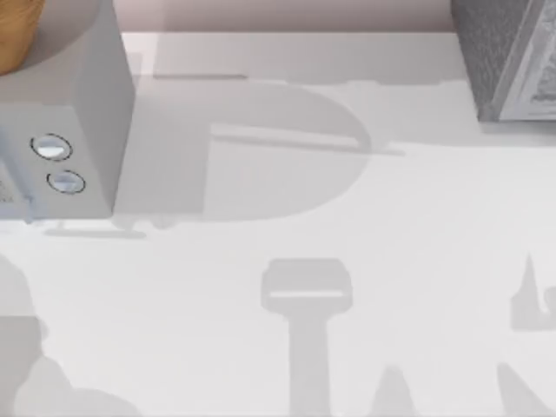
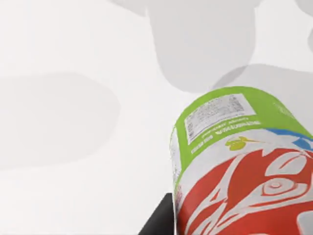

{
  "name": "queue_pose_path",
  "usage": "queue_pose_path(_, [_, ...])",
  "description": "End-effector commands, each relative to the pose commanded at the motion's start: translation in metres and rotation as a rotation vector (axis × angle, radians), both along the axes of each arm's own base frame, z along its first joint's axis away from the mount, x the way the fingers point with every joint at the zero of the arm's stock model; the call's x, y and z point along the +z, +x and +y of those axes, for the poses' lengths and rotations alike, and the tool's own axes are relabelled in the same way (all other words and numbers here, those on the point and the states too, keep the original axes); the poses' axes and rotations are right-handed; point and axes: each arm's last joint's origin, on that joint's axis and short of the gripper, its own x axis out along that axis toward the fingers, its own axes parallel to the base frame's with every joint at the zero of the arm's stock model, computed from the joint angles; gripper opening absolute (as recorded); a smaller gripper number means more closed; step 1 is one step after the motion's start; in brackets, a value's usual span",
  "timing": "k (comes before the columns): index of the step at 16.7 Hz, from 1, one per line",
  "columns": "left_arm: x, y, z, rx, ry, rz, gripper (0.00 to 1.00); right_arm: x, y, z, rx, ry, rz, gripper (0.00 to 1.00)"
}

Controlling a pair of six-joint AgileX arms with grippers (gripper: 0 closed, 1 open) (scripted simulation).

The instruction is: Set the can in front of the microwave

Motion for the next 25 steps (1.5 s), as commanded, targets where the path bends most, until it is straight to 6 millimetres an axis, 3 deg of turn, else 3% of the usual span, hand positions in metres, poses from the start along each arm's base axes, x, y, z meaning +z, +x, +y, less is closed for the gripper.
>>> queue_pose_path(2, [0.003,-0.004,0.022,0.002,0.067,-0.053,0.0,0.0,0.0,0.0,0.0,0.0,0.0,1.0])
queue_pose_path(4, [0.007,-0.005,0.033,0.003,0.103,-0.077,0.0,0.0,0.0,0.0,0.0,0.0,0.0,1.0])
queue_pose_path(16, [-0.001,-0.005,0.033,0.003,0.103,-0.077,0.0,0.0,0.0,0.0,0.0,0.0,0.0,1.0])
queue_pose_path(25, [-0.001,-0.005,0.033,0.003,0.103,-0.077,0.68,0.0,0.0,0.0,0.0,0.0,0.0,1.0])
